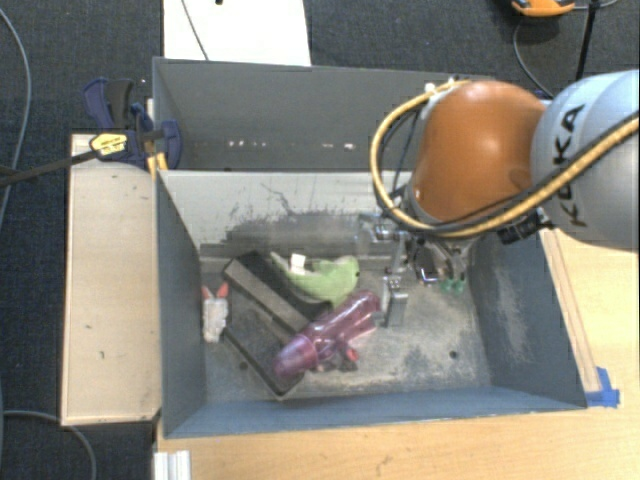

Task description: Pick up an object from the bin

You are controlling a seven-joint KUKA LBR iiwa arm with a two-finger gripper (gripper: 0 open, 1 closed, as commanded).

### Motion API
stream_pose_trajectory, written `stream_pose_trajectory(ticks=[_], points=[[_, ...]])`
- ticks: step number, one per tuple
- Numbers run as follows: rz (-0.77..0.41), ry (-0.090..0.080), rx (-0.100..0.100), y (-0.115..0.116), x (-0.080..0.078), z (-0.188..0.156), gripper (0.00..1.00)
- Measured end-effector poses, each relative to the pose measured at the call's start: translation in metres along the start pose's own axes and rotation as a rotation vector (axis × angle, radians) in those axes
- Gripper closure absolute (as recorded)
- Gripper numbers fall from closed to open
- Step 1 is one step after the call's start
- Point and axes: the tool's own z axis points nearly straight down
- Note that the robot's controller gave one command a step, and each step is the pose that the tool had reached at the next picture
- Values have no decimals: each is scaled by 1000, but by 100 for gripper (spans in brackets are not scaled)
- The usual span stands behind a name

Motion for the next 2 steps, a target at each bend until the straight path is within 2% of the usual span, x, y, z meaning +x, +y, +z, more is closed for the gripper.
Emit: stream_pose_trajectory(ticks=[1, 2], points=[[-16, 15, 0, -8, 6, 54, 0], [-119, 3, 0, 0, 2, 114, 0]])
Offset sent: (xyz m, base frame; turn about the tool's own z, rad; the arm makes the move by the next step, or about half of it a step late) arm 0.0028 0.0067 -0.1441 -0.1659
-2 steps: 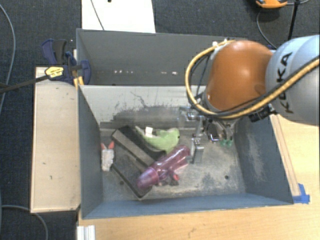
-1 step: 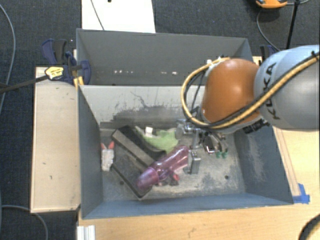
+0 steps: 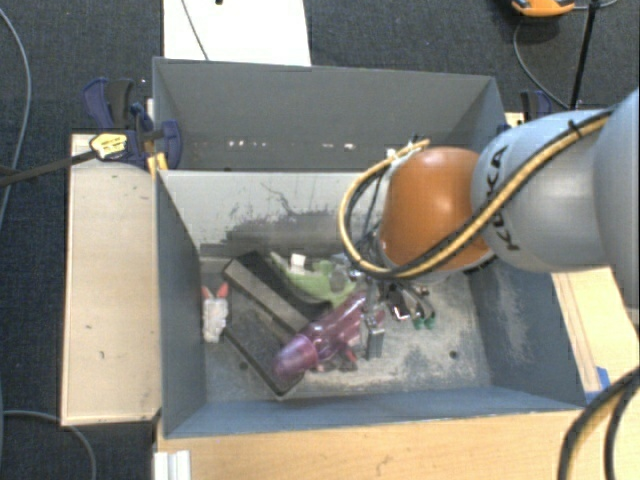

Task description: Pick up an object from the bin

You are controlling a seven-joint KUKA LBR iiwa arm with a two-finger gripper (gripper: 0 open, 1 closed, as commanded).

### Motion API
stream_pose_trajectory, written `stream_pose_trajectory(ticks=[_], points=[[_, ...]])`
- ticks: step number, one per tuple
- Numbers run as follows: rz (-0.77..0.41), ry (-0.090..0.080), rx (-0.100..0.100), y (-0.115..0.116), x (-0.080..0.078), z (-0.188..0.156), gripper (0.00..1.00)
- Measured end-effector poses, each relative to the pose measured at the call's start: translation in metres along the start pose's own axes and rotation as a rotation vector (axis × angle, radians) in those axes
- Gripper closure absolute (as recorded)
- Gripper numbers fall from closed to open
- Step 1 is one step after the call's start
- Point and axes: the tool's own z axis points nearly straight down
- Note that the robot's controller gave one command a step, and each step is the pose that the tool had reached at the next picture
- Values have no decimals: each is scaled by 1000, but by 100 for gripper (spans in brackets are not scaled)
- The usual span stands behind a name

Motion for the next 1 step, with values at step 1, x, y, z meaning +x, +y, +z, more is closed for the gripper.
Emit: stream_pose_trajectory(ticks=[1], points=[[17, 8, -2, 4, -6, 29, 0]])
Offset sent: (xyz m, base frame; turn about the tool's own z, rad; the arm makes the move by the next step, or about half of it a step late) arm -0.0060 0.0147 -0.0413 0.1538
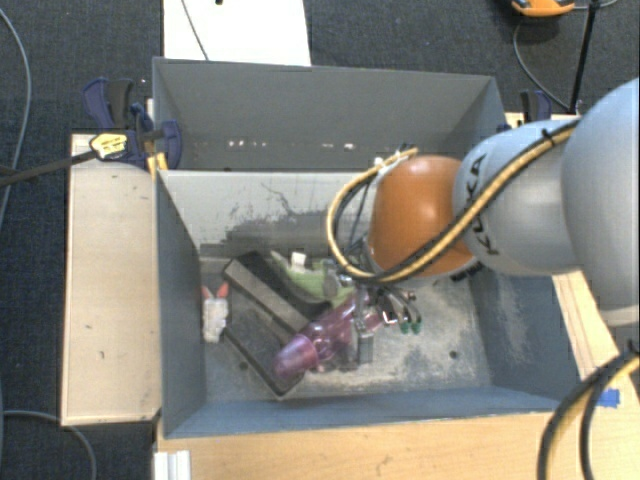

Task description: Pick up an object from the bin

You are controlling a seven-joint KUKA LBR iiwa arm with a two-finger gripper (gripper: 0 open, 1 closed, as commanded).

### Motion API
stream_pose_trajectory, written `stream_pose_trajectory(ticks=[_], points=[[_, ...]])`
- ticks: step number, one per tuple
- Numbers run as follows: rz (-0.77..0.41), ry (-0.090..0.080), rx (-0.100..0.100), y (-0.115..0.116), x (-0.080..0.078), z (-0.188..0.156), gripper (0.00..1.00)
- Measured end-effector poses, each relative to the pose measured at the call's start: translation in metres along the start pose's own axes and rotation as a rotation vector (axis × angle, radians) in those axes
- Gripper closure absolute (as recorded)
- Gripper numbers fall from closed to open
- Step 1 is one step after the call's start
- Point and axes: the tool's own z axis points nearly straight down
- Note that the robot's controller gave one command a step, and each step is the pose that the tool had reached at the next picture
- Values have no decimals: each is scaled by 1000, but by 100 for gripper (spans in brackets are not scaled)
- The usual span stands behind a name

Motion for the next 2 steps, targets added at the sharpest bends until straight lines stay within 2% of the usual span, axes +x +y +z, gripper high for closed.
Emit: stream_pose_trajectory(ticks=[1, 2], points=[[100, -5, 1, 5, 3, 6, 0], [55, 8, 2, 14, 11, 11, 100]])
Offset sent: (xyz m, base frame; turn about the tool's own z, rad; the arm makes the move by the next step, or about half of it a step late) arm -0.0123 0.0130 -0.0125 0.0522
